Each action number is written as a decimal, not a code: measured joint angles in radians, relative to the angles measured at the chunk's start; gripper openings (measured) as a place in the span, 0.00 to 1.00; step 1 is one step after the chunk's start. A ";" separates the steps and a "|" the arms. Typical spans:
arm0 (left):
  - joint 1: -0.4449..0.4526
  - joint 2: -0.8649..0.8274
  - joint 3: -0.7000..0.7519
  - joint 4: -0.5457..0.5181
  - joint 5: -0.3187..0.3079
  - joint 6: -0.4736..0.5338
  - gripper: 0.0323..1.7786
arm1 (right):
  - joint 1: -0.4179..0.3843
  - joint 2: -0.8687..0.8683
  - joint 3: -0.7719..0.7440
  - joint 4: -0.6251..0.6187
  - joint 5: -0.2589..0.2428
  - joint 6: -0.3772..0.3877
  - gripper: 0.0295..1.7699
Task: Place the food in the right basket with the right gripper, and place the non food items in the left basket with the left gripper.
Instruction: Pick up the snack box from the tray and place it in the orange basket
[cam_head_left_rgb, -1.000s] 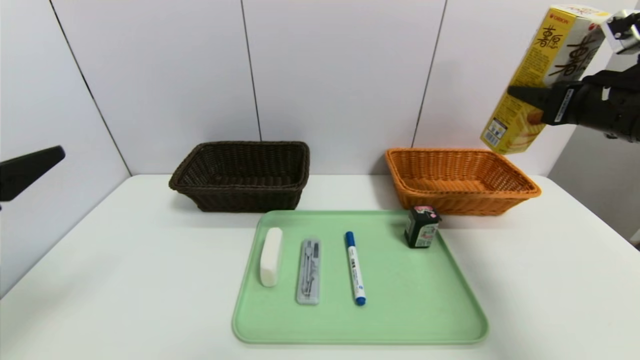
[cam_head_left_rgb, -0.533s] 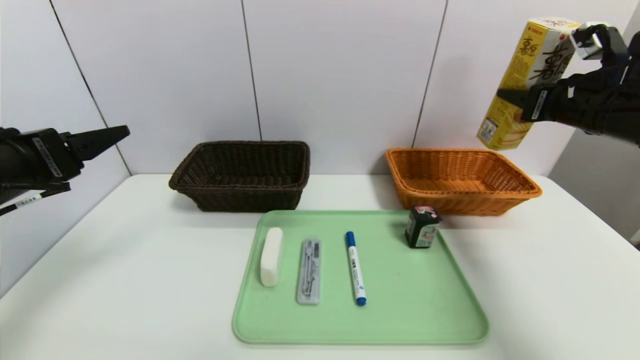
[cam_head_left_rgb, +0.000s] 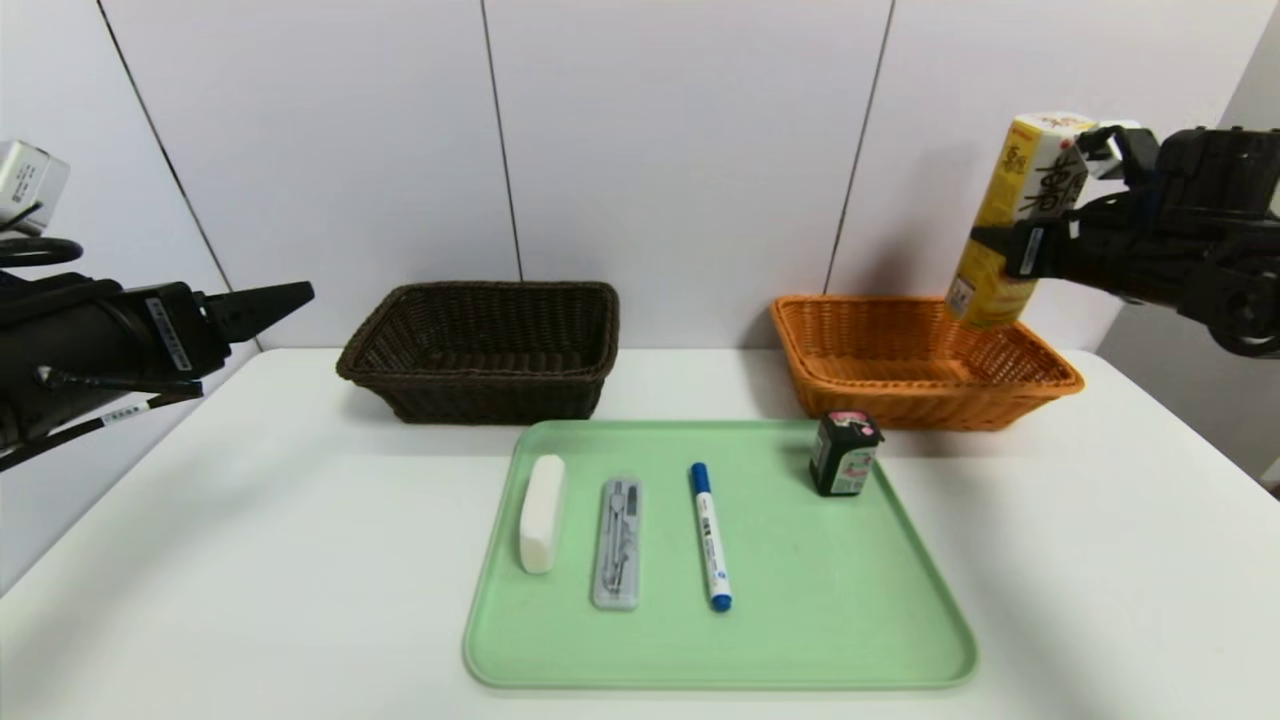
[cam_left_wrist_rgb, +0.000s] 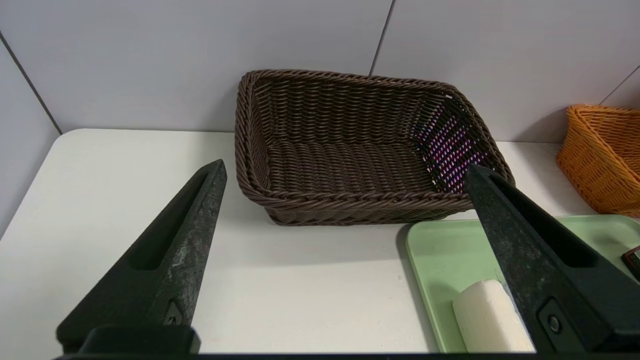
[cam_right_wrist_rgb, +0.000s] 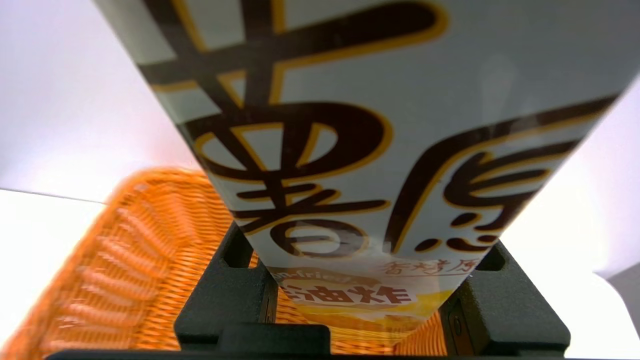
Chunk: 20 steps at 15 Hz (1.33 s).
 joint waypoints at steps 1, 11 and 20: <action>0.000 0.004 0.000 0.000 0.000 -0.001 0.95 | 0.000 0.025 0.000 -0.022 -0.002 0.000 0.47; 0.000 0.037 -0.023 -0.002 0.000 0.000 0.95 | -0.017 0.181 -0.002 -0.113 -0.058 -0.002 0.47; 0.000 0.039 -0.026 -0.001 0.000 0.000 0.95 | -0.012 0.169 -0.009 -0.114 -0.068 -0.009 0.78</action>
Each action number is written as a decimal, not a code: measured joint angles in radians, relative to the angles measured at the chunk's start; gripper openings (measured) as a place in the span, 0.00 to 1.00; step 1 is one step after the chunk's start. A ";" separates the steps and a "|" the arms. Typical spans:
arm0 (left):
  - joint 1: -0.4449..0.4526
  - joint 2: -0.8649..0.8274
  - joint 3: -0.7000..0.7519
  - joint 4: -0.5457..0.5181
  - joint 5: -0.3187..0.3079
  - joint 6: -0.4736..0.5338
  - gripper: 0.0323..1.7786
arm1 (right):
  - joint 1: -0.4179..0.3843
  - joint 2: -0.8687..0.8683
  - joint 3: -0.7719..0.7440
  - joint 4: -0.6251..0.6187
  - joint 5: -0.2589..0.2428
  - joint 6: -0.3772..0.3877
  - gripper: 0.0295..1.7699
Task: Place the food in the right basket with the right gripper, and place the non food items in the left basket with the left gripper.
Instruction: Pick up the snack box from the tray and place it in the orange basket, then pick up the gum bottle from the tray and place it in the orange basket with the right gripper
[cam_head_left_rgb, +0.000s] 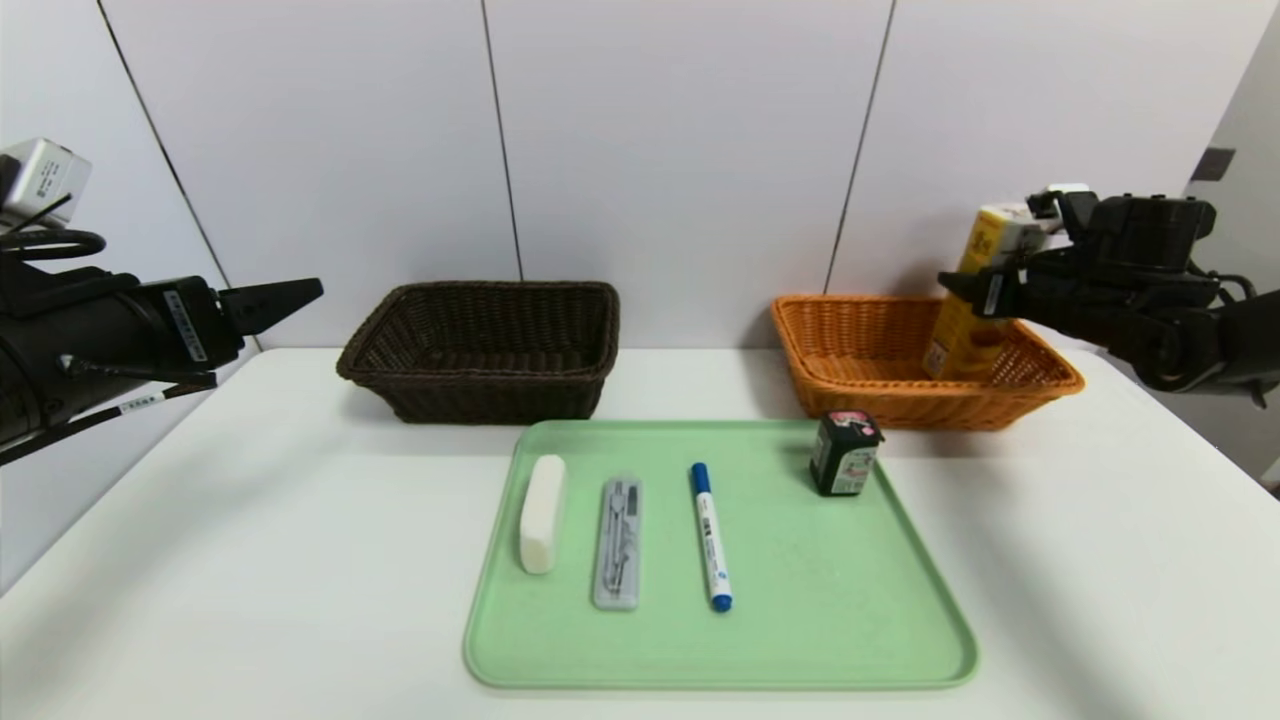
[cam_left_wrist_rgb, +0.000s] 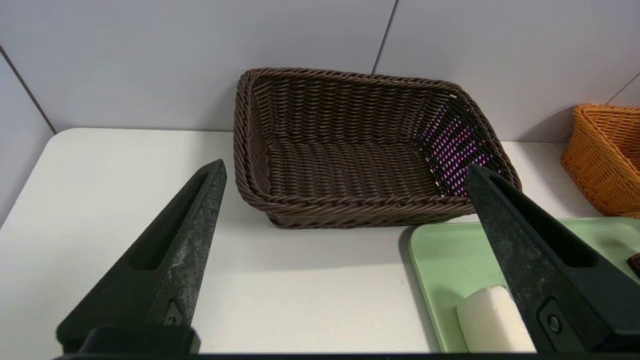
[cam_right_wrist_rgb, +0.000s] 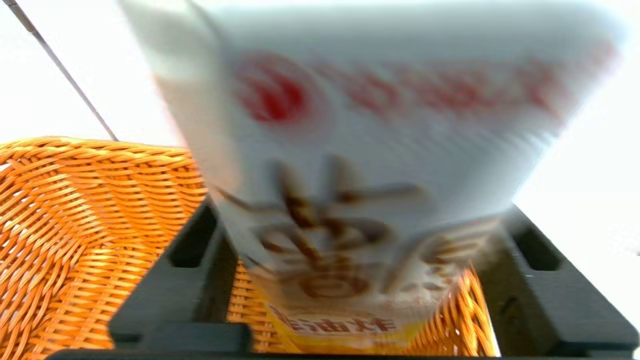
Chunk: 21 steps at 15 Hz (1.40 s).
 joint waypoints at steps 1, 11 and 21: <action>0.000 0.000 0.000 0.000 0.000 0.000 0.95 | 0.000 -0.010 0.005 0.007 0.000 -0.001 0.80; 0.000 -0.005 -0.002 0.000 0.000 -0.003 0.95 | -0.040 -0.355 0.250 0.270 0.004 -0.035 0.92; 0.000 -0.001 0.017 0.000 0.001 -0.004 0.95 | 0.183 -0.882 0.781 0.216 0.101 -0.037 0.95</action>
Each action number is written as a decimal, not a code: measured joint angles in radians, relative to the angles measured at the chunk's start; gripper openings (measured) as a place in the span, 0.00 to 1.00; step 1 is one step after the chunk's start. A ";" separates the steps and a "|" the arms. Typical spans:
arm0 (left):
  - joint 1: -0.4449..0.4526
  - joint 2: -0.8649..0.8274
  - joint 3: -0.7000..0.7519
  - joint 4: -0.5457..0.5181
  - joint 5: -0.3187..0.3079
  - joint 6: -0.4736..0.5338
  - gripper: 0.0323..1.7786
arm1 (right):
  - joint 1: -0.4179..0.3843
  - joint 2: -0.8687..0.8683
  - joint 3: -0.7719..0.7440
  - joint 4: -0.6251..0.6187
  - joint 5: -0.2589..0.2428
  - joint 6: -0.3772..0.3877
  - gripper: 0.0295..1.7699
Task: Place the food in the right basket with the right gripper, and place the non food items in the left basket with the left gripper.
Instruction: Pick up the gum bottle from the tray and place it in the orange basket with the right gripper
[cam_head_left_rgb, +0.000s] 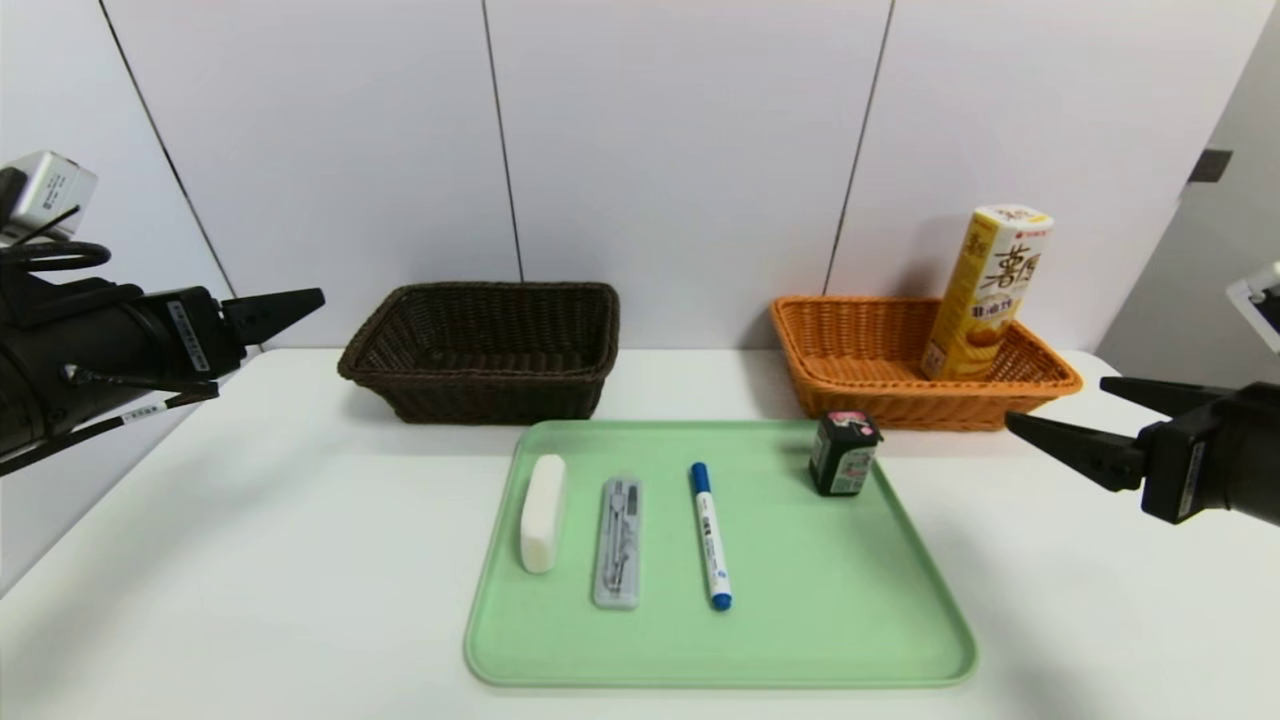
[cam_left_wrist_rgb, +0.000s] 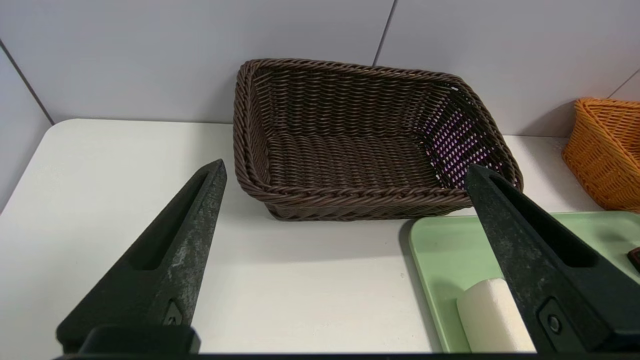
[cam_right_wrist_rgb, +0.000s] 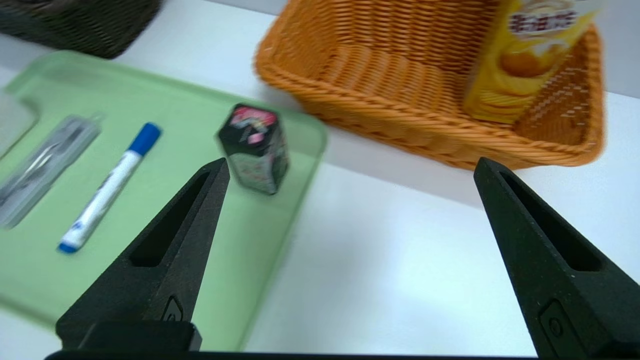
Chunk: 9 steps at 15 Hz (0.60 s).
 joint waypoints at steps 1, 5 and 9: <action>0.000 0.000 0.004 0.000 0.000 0.001 0.95 | 0.030 -0.009 0.052 -0.069 0.000 0.001 0.96; 0.000 0.000 0.015 0.000 0.000 0.001 0.95 | 0.134 0.024 0.232 -0.362 0.000 0.003 0.96; 0.000 -0.001 0.019 0.000 0.000 0.002 0.95 | 0.181 0.122 0.345 -0.593 0.000 0.005 0.96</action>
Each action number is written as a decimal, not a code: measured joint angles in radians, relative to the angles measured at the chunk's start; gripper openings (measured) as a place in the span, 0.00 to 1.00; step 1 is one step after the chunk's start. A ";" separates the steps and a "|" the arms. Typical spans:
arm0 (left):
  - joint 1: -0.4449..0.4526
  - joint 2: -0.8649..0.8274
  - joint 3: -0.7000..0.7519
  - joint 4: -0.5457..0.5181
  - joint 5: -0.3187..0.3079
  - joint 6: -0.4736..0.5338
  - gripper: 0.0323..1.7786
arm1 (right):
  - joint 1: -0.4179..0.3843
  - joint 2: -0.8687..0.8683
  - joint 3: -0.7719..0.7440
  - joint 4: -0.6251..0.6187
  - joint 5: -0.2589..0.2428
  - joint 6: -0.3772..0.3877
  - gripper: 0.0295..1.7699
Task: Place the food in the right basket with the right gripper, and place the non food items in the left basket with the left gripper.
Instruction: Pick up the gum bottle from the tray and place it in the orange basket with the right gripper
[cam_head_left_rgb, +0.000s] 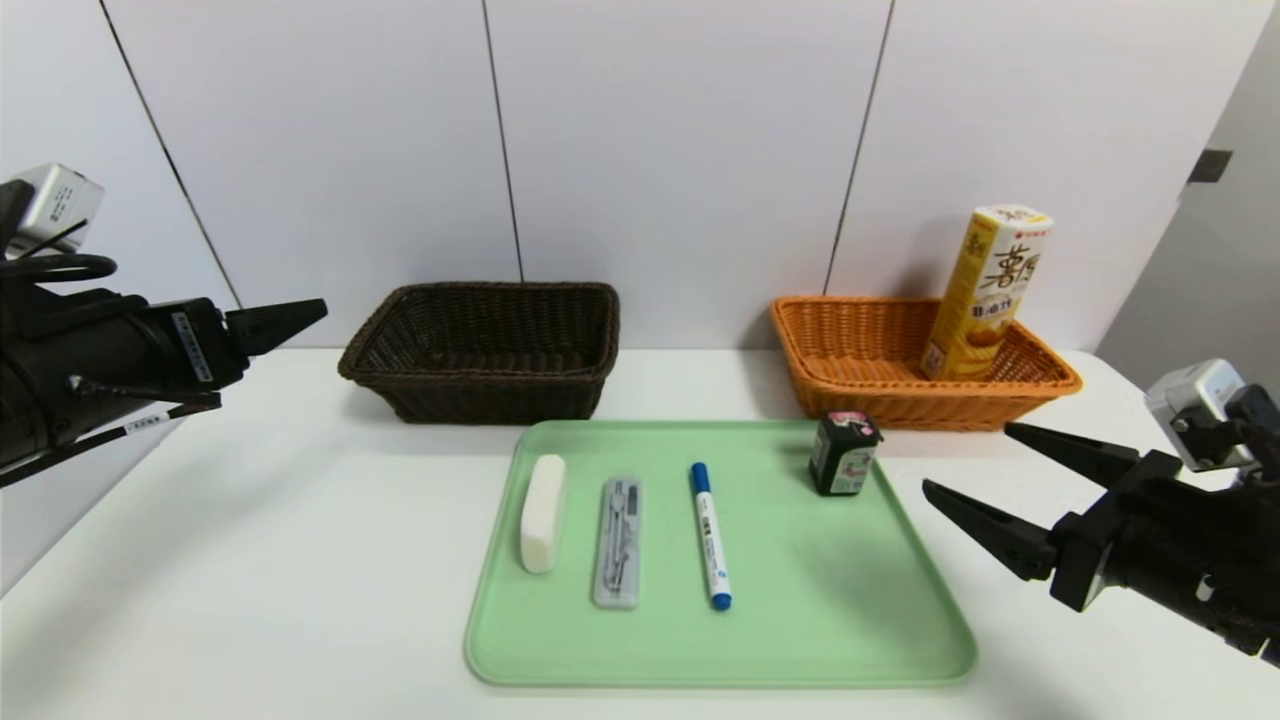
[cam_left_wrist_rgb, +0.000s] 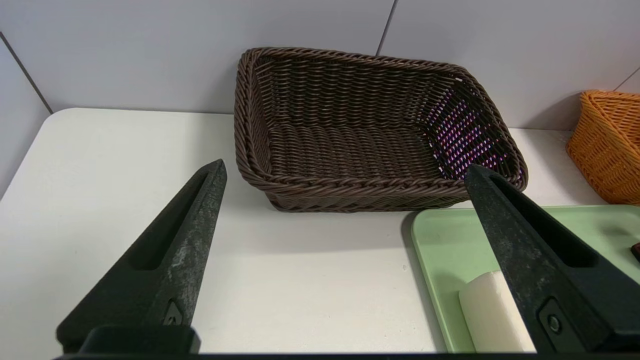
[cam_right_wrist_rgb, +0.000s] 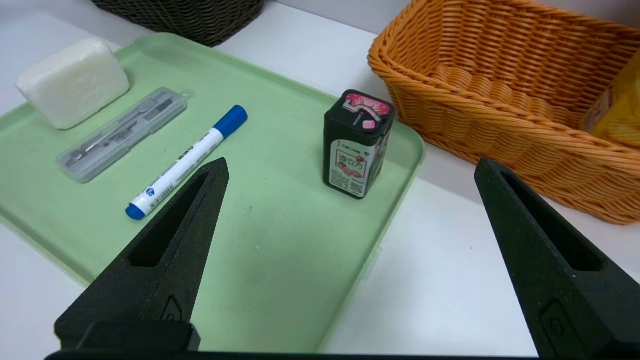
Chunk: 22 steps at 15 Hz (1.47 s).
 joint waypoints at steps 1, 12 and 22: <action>0.000 0.000 0.003 0.000 0.001 0.001 0.95 | 0.006 0.034 0.017 -0.062 0.000 0.000 0.96; 0.000 -0.008 0.019 -0.001 0.001 0.000 0.95 | 0.020 0.497 0.111 -0.570 -0.044 0.001 0.96; 0.000 -0.005 0.021 0.000 0.001 -0.001 0.95 | 0.031 0.663 -0.012 -0.573 -0.049 0.017 0.96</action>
